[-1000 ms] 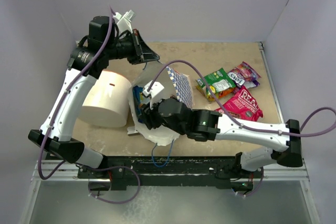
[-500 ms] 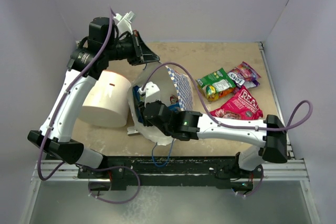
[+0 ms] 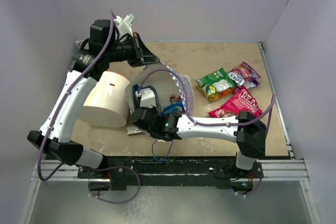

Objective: Take the snacks out of the paper bag

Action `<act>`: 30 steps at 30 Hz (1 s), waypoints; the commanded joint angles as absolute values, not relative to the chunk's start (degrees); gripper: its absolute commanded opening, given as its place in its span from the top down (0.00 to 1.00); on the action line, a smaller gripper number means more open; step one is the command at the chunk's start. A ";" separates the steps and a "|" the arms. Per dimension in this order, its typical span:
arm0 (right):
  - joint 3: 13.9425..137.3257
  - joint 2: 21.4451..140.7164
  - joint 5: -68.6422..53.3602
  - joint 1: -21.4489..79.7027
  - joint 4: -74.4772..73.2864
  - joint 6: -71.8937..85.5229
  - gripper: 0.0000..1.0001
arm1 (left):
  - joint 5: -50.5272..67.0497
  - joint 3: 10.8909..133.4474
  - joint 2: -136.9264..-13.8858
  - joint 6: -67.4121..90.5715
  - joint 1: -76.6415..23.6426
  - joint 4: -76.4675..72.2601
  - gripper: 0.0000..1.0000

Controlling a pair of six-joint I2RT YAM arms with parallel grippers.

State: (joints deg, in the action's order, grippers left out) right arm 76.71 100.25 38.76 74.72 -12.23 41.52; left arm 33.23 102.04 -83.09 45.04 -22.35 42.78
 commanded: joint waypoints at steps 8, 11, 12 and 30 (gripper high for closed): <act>74.95 98.97 35.35 68.94 0.61 38.80 0.50 | 34.69 102.78 -79.46 46.73 -21.74 39.54 1.00; 75.62 100.28 33.46 67.89 2.38 37.42 0.48 | 34.68 102.63 -79.37 47.21 -21.71 39.53 1.00; 76.07 100.88 33.10 67.59 2.56 37.14 0.48 | 34.67 102.62 -79.34 47.32 -21.71 39.43 1.00; 82.04 110.58 32.25 65.10 -1.80 34.48 0.42 | 34.64 100.53 -78.76 49.89 -21.71 38.63 1.00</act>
